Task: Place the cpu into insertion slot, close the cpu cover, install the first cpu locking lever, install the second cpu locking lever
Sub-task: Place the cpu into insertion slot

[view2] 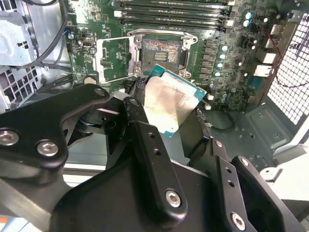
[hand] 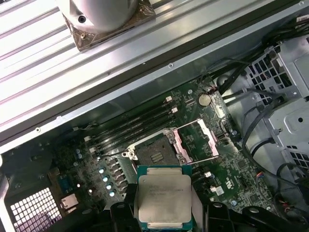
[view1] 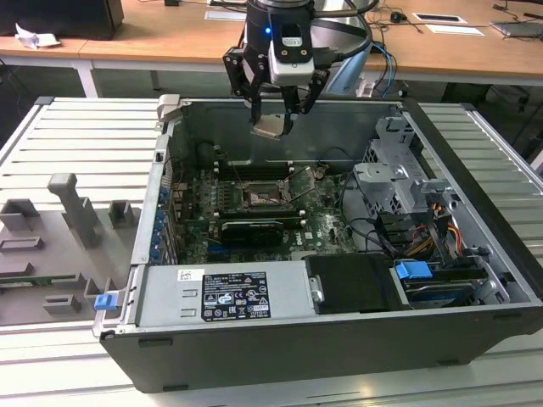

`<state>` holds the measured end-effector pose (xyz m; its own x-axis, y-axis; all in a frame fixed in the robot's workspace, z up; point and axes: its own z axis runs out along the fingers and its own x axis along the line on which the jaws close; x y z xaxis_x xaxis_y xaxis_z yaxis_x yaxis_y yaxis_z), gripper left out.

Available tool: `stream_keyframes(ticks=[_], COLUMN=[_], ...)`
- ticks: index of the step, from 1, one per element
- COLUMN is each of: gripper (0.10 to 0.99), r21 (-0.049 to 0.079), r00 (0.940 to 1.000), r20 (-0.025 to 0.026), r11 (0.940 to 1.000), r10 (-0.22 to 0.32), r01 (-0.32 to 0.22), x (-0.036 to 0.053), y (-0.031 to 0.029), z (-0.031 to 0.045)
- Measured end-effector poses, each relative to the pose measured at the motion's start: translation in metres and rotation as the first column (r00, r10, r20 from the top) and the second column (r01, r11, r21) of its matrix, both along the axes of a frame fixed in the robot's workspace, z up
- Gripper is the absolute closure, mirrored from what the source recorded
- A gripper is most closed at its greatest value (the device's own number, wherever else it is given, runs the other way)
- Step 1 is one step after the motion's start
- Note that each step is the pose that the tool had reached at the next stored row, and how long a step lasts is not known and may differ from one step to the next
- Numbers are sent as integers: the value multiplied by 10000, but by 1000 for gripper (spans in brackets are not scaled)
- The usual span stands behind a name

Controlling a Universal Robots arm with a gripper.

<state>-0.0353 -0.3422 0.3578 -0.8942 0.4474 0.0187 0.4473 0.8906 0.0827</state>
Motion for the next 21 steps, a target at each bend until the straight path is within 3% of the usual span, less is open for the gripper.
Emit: stream_keyframes(ticks=[10,17,21], gripper=[557,557,557], r21=[0,-10,-9], r00=[9967,9964,9930], r20=[-1,-14,-13], r11=[9967,9964,9930], r10=[-818,-848,-1182], r01=[818,848,1182], x=[0,0,0], y=[0,0,0], z=[-12,-47,-53])
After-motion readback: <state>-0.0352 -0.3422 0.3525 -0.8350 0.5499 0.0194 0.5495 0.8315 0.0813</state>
